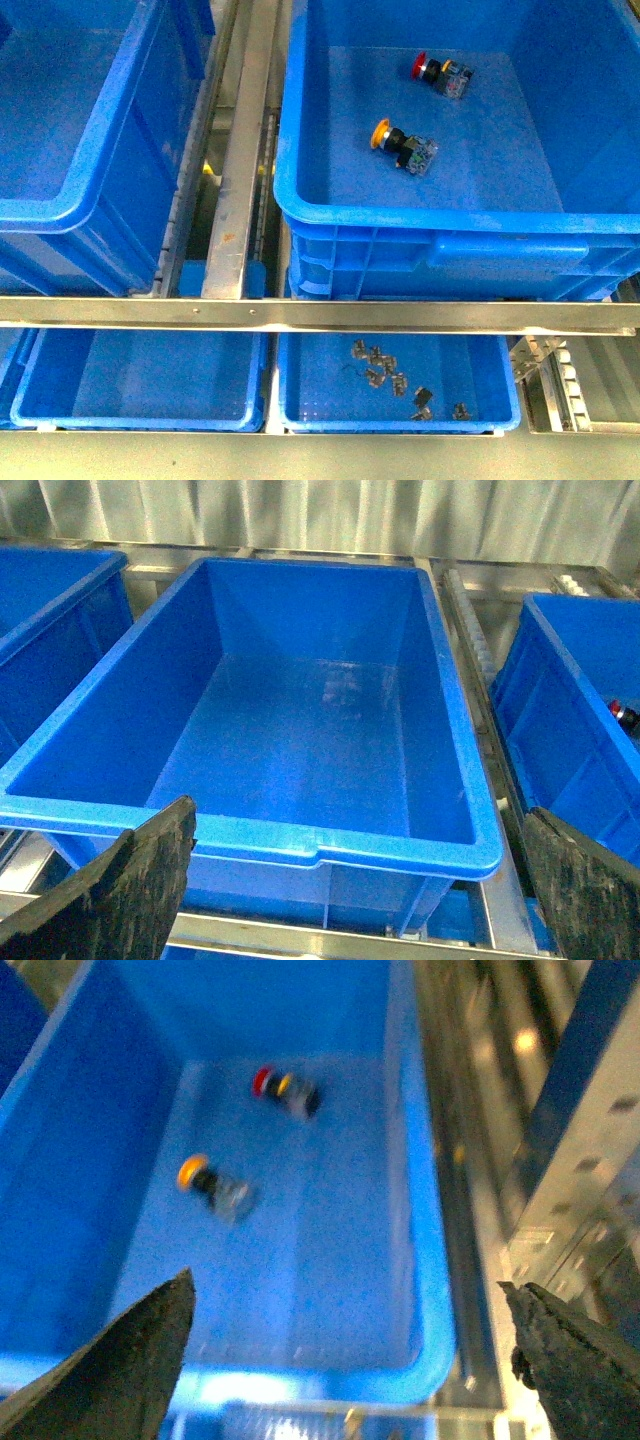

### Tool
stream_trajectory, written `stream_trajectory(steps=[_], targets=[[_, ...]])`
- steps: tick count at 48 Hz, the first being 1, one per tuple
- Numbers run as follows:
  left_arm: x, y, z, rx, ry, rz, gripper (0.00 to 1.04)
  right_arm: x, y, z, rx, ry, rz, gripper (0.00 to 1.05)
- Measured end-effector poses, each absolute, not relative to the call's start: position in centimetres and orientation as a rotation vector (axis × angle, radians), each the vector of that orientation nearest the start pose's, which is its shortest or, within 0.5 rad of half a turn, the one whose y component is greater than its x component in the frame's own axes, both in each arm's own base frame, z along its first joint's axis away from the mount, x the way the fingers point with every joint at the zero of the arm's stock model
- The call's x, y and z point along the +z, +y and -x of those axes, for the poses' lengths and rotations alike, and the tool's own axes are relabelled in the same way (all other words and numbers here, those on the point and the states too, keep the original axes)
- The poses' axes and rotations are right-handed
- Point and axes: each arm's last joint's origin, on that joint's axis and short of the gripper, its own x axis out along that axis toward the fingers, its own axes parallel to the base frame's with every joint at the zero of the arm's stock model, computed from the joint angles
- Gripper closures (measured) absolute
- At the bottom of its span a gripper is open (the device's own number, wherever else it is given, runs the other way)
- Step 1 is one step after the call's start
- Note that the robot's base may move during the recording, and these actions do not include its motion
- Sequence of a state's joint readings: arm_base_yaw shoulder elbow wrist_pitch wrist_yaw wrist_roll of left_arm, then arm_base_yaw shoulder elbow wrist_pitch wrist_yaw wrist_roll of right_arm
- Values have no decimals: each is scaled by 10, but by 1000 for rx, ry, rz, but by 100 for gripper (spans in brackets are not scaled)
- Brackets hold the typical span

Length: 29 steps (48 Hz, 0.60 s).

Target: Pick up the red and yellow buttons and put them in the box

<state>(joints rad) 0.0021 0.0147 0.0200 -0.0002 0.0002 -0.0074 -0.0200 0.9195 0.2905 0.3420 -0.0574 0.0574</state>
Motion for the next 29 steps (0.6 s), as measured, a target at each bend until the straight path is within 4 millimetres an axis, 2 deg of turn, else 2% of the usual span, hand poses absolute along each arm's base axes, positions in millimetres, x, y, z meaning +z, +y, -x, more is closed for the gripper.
stream_trajectory(steps=[3, 5, 8, 13, 23, 29], targets=[[169, 0, -97, 2, -5, 7, 8, 185, -1, -182, -1, 153, -36, 22], [169, 0, -97, 2, -5, 7, 8, 181, -1, -175, 1, 68, -25, 32], [169, 0, -97, 2, -5, 7, 8, 184, -1, -169, 1, 20, -17, 43], [169, 0, -97, 3, -5, 7, 8, 184, -1, -162, -1, -2, -10, 58], [169, 0, -97, 3, -5, 7, 8, 176, 0, -146, -2, 7, -6, 102], [169, 0, -97, 3, -5, 7, 8, 170, 0, -140, -2, -3, -3, 102]])
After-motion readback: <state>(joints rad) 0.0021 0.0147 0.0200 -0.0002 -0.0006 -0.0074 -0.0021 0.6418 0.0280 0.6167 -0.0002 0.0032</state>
